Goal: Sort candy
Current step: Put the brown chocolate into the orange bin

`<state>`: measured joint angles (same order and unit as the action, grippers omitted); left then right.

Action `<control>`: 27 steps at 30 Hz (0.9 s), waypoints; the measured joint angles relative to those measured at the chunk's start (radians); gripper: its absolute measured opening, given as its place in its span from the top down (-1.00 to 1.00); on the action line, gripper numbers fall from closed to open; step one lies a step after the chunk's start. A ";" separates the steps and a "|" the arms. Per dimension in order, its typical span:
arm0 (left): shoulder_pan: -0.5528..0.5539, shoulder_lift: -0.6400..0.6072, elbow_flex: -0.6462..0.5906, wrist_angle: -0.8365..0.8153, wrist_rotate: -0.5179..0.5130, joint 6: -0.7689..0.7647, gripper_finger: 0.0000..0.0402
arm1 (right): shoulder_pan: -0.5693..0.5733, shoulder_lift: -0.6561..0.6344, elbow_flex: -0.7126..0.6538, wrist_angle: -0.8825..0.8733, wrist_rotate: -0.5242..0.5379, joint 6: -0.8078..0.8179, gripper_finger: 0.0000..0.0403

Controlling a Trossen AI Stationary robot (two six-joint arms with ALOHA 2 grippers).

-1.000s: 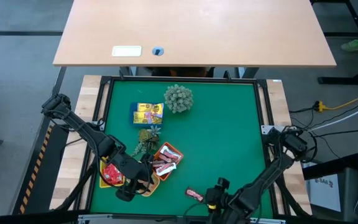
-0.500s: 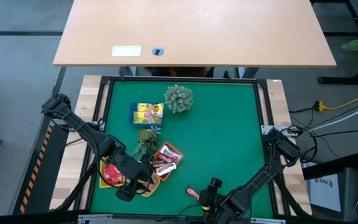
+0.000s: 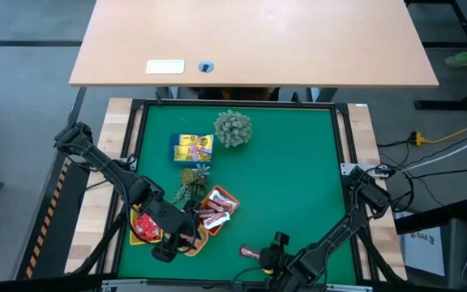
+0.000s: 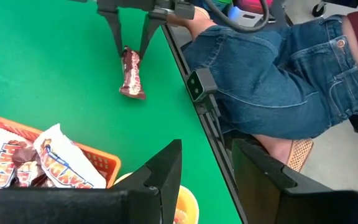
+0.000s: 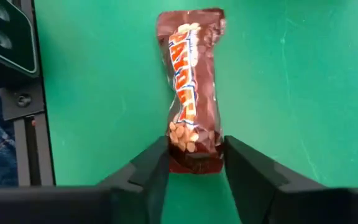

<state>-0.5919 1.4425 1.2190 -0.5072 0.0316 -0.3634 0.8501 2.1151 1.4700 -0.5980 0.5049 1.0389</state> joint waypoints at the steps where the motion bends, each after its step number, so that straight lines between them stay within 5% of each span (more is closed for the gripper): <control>1: 0.000 0.000 0.000 0.000 -0.006 0.000 0.37 | 0.000 0.000 0.000 0.000 0.000 0.000 0.28; 11: 0.000 0.000 0.000 0.000 -0.031 0.001 0.37 | 0.000 0.000 0.000 -0.003 -0.002 -0.007 0.96; 27: 0.005 0.000 0.000 0.022 -0.371 0.351 0.37 | -0.051 -0.259 0.001 -0.274 0.031 -0.235 0.96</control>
<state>-0.5866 1.4425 1.2186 -0.4848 -0.3399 -0.0120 0.7995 1.8559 1.4712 -0.8719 0.5355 0.8041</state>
